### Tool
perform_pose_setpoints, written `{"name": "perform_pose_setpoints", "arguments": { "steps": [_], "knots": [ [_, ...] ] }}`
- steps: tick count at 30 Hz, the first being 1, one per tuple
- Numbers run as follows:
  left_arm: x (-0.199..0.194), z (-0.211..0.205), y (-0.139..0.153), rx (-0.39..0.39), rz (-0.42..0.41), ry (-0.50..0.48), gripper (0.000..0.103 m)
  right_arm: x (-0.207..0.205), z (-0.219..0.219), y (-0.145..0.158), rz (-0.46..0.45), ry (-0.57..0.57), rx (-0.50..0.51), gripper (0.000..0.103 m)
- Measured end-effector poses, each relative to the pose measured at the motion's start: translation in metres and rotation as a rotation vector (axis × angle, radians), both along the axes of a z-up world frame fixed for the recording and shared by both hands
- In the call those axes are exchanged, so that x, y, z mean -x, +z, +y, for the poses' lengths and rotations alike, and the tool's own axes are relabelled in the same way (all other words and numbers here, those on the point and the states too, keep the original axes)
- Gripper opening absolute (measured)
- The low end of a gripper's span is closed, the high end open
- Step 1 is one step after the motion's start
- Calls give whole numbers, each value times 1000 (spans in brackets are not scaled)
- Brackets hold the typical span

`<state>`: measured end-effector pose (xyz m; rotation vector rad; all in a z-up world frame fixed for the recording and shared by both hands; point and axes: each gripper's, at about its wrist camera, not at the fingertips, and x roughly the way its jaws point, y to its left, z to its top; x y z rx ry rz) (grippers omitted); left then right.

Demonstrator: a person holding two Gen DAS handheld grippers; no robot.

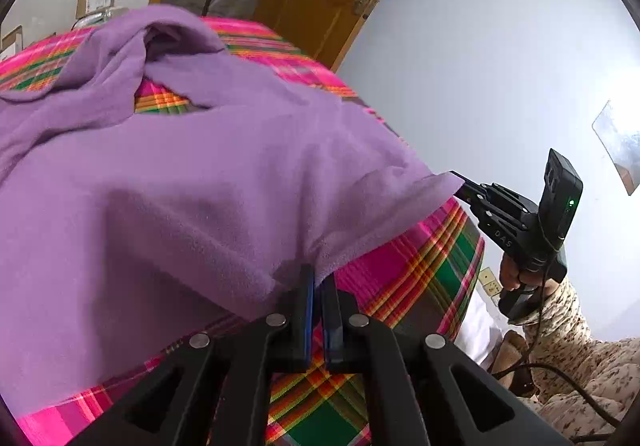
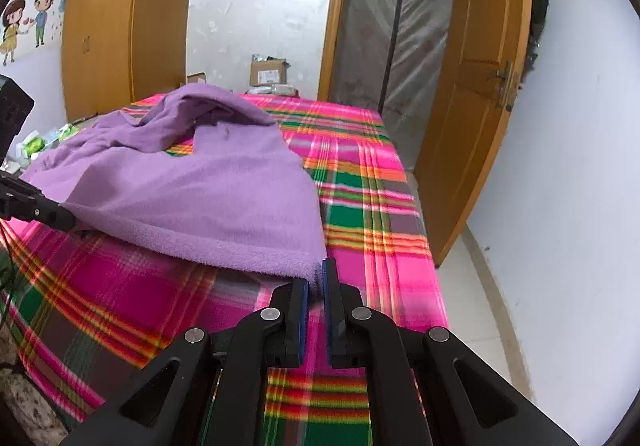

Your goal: Fold clothes

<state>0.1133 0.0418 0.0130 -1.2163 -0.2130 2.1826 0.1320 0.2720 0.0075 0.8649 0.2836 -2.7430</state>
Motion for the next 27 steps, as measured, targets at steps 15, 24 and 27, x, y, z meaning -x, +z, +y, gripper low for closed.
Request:
{"name": "perform_pose_setpoints", "arguments": {
  "steps": [15, 24, 27],
  "knots": [
    [-9, -5, -8, 2, -15, 5, 5, 31, 64, -2, -239, 88, 496, 31],
    [-9, -18, -11, -21, -30, 38, 5, 35, 64, -7, -237, 101, 614, 13],
    [-10, -21, -8, -40, -23, 48, 5, 36, 53, -3, -197, 94, 654, 10]
  ]
}}
